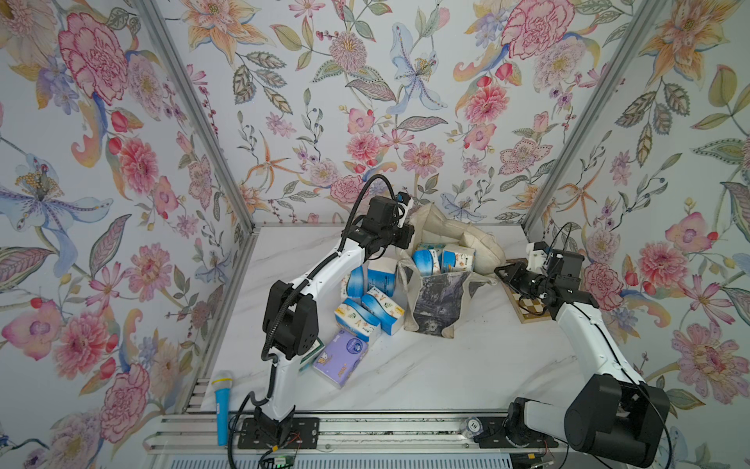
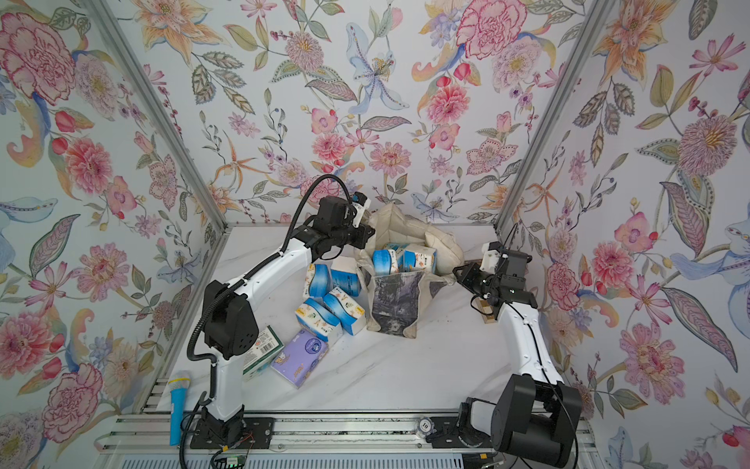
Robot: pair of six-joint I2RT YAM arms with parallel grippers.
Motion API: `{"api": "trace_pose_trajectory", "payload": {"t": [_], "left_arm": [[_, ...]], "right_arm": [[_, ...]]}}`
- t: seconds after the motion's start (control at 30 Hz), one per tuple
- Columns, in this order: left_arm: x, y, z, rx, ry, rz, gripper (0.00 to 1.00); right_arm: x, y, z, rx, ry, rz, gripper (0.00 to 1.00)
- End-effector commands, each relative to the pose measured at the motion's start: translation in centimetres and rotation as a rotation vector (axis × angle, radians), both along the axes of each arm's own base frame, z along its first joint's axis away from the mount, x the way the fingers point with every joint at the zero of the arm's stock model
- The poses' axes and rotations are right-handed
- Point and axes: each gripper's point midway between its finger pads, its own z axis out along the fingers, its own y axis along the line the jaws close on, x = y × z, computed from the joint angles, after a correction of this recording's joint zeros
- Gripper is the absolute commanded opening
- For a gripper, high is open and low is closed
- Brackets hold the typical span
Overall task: Put tissues into the canvas bag
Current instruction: Adjust the canvas bag at the center of the board.
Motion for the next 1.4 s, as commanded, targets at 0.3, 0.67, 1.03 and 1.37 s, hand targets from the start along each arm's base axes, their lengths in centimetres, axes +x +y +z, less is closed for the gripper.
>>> {"api": "trace_pose_trajectory", "payload": {"t": [0.3, 0.67, 1.03, 1.37], "left_arm": [[-0.9, -0.9, 0.6, -0.03, 0.049, -0.023, 0.09], [-1.8, -2.6, -0.3, -0.092, 0.152, -0.095, 0.5], [-0.2, 1.4, 10.8, -0.133, -0.093, -0.01, 0.79], [-0.8, 13.5, -0.7, 0.487, 0.09, 0.317, 0.85]], "right_arm": [[-0.4, 2.8, 8.5, -0.15, -0.262, 0.181, 0.06], [-1.9, 7.6, 4.7, -0.357, -0.298, 0.495, 0.05], [0.2, 5.1, 1.6, -0.53, -0.171, 0.465, 0.03], [0.0, 4.5, 3.7, -0.526, -0.197, 0.431, 0.04]]}}
